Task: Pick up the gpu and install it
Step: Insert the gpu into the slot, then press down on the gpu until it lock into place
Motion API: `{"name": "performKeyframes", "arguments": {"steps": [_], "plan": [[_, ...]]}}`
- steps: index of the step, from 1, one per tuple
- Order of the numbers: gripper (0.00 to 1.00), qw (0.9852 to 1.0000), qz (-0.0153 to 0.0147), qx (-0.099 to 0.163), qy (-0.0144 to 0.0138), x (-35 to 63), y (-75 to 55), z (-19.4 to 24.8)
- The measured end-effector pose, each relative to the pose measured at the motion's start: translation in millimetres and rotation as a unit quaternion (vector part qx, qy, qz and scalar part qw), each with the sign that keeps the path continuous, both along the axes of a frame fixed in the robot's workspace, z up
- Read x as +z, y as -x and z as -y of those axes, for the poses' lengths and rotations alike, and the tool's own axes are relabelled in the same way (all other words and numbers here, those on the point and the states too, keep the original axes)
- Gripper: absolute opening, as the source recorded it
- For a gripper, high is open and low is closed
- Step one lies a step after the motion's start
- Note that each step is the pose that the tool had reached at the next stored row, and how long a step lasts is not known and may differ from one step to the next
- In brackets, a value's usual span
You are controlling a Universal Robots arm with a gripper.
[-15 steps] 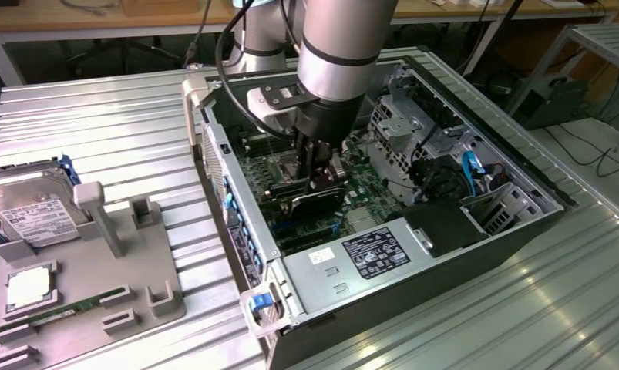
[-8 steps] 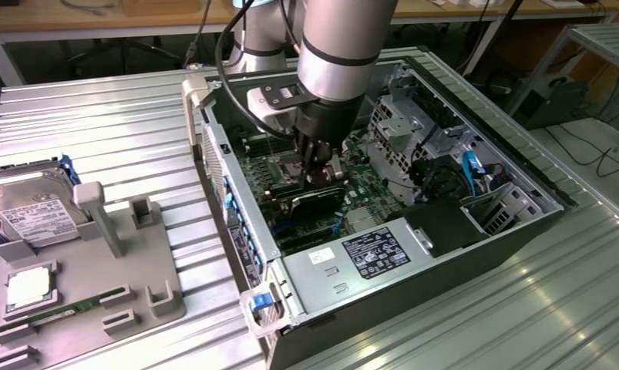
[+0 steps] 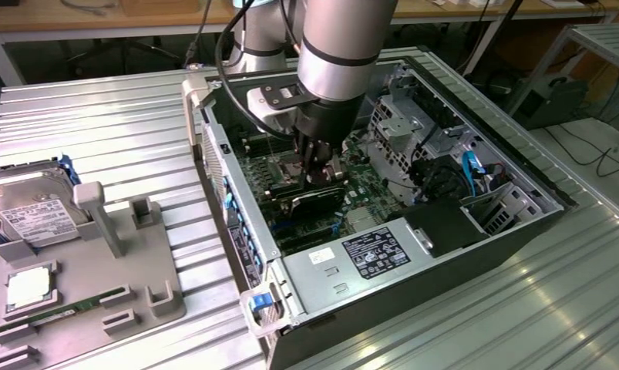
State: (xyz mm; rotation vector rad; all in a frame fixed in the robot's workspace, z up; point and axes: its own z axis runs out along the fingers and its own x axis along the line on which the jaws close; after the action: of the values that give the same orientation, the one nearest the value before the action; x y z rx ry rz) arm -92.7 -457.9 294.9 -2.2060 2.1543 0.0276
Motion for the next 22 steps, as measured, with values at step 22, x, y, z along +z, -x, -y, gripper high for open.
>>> {"name": "performKeyframes", "arguments": {"steps": [22], "plan": [[0.11,1.0000,0.0001,0.000,0.0008,-0.5,29.5,3.7]]}}
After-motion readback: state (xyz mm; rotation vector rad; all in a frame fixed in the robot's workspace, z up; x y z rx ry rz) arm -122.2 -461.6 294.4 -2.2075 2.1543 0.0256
